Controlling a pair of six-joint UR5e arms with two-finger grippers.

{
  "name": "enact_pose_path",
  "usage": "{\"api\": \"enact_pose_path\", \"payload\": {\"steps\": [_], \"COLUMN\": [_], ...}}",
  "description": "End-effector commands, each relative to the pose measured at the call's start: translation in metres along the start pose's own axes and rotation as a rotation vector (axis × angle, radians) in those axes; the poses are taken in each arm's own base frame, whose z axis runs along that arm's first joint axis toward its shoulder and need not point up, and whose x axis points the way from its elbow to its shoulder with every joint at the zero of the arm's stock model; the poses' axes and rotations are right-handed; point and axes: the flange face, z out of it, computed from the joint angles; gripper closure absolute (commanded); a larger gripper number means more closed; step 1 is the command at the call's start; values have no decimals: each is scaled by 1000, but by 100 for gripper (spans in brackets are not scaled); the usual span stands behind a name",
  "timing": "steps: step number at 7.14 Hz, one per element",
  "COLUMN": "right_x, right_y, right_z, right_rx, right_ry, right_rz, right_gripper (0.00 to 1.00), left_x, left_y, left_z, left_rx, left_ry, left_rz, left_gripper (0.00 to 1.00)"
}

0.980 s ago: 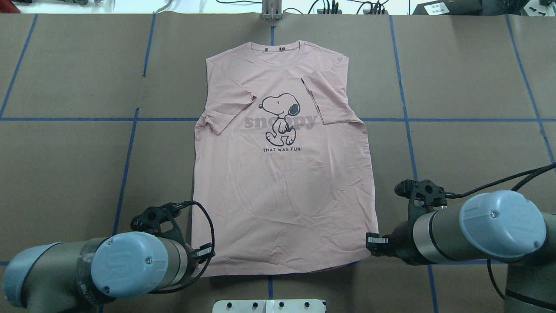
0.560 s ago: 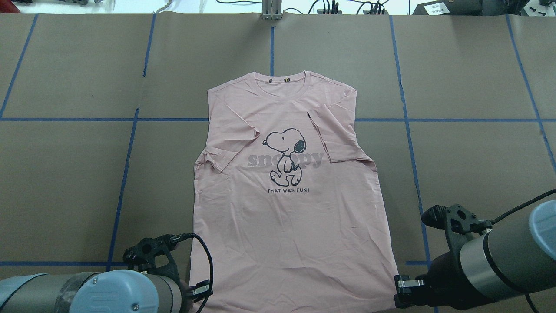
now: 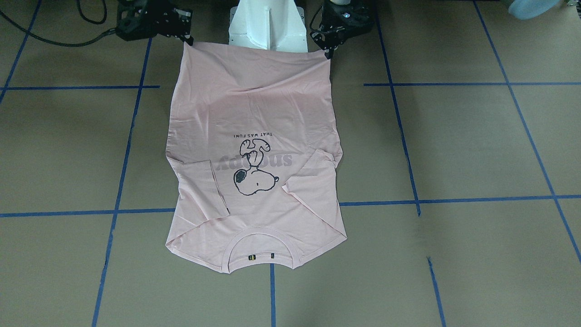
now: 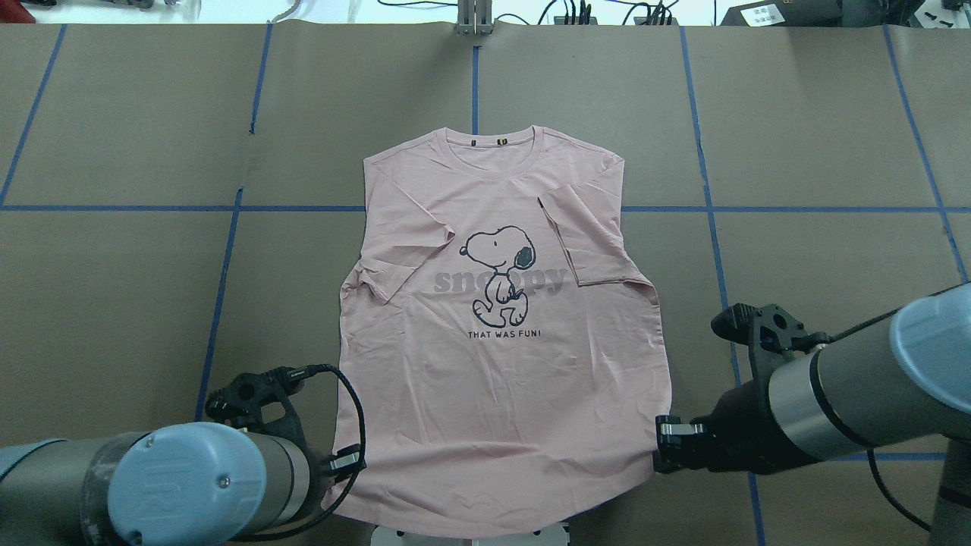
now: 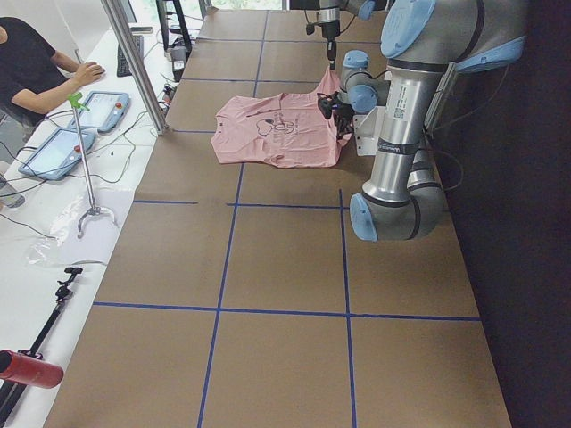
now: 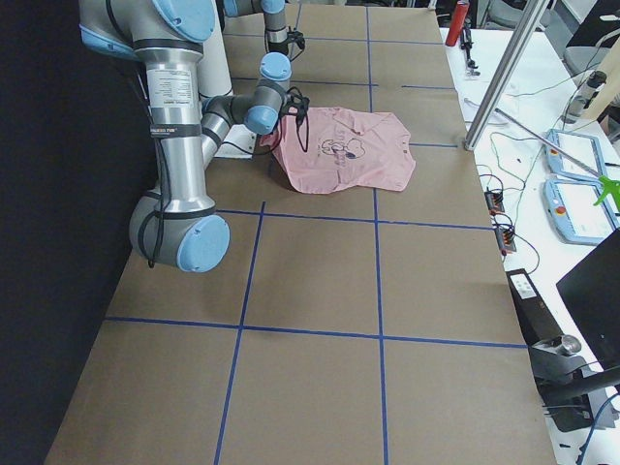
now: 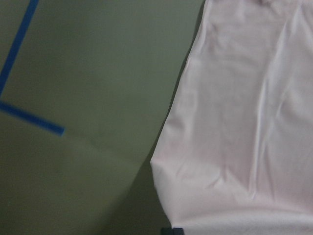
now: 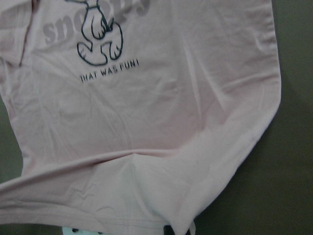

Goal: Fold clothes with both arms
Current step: 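Lift the hem with both grippers and fold it toward the collar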

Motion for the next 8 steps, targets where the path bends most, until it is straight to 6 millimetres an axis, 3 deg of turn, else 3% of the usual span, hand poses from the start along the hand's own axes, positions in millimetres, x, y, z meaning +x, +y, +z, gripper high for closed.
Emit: {"api": "enact_pose_path", "payload": {"steps": [1, 2, 3, 5, 6, 8], "right_x": [-11, 0, -8, -46, -55, -21], "right_y": [-97, -142, -179, -230, -256, -315], "right_z": [-23, -25, -19, 2, 18, 44], "right_rx": [162, 217, 245, 262, 269, 306], "right_ry": [-12, 20, 37, 57, 51, 25], "right_rz": [31, 56, 72, 100, 100, 105], "right_gripper": [100, 100, 100, 100, 100, 100], "left_x": [23, 41, 50, 86, 103, 105], "left_y": [-61, -88, -117, -185, -213, -267], "left_z": [10, 18, 21, 21, 28, 66], "left_rx": [88, 126, 160, 226, 252, 293], "left_ry": [-14, -22, -14, 6, 22, 52], "left_rz": [-4, -10, -21, -67, -78, -74], "left_gripper": [100, 100, 100, 100, 100, 100]}}
